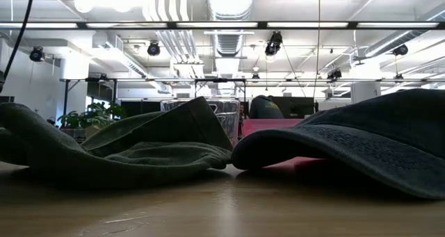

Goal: Pick & Place hat
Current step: Put the right black cap into the transparent bin

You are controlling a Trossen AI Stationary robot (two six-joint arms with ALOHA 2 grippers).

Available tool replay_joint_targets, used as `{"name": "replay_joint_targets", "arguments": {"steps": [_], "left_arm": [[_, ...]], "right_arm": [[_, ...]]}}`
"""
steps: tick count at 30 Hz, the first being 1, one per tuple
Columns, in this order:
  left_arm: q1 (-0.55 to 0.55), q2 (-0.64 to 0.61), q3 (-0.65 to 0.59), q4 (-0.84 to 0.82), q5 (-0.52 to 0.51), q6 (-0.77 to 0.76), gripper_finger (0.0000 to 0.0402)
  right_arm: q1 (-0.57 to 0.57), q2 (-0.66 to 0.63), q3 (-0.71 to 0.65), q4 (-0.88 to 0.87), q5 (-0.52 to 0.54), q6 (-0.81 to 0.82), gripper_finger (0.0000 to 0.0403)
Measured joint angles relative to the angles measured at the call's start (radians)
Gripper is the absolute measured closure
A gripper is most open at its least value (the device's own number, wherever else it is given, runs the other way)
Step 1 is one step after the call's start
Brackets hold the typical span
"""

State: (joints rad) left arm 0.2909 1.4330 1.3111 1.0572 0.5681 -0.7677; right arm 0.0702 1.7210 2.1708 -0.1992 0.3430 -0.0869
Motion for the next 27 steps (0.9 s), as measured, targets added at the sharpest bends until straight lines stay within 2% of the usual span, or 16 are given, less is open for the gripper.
{"name": "replay_joint_targets", "arguments": {"steps": [6, 12, 15, 19, 24, 27], "left_arm": [[0.063, -0.020, -0.129, -0.097, 0.014, 0.029, 0.0252], [0.088, -0.057, -0.338, -0.123, 0.004, -0.011, 0.0248], [0.082, -0.086, -0.441, -0.119, 0.007, -0.065, 0.0248], [0.072, -0.132, -0.563, -0.119, 0.004, -0.090, 0.0248], [0.069, -0.232, -0.694, -0.113, -0.036, -0.097, 0.0248], [0.069, -0.314, -0.769, -0.117, -0.078, -0.095, 0.0248]], "right_arm": [[-0.033, -0.082, 0.003, -0.135, 0.123, 0.083, 0.0390], [-0.127, -0.163, 0.003, -0.456, 0.111, 0.336, 0.0391], [-0.212, -0.184, 0.002, -0.656, -0.009, 0.511, 0.0391], [-0.319, -0.182, -0.045, -0.780, -0.274, 0.655, 0.0391], [-0.396, -0.157, -0.201, -0.650, -0.536, 0.721, 0.0390], [-0.435, -0.138, -0.327, -0.493, -0.683, 0.759, 0.0390]]}}
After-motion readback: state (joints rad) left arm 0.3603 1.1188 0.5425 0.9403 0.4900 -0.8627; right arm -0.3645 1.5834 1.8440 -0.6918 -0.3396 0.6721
